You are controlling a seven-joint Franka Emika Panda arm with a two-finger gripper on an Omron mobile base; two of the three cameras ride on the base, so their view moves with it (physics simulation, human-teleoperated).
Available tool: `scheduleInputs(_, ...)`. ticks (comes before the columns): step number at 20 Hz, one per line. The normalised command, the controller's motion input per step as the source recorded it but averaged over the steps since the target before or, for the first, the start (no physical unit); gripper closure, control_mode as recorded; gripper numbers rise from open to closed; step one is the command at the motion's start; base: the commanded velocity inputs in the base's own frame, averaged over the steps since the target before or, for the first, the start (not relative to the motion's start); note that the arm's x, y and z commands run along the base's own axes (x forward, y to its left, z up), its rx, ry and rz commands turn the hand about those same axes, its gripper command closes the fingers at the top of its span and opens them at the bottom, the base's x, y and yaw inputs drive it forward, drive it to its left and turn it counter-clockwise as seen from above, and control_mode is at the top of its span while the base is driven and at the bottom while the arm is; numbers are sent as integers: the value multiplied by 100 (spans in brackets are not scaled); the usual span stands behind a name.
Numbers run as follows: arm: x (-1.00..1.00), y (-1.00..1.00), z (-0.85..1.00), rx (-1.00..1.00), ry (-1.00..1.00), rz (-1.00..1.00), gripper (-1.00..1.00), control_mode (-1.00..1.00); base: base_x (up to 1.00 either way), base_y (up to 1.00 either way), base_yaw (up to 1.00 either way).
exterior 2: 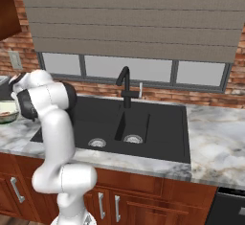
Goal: Pick the squash from the sink and place it in the bowl. Then pick the bowl and place it in the microwave. Then close the microwave door and press the start button.
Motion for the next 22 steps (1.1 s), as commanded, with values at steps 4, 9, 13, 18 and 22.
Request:
scheduleInputs(4,-83,-60,100,15,0,0,100,-100,0,0,0)
scheduleInputs(9,-99,-84,100,18,0,-1,100,-100,0,0,0)
scheduleInputs(13,-96,-95,100,16,0,0,100,-100,0,0,0)
scheduleInputs(18,-74,-100,100,7,0,0,100,-100,0,0,0)
scheduleInputs(22,-68,-100,100,0,-2,6,100,-100,0,0,0)
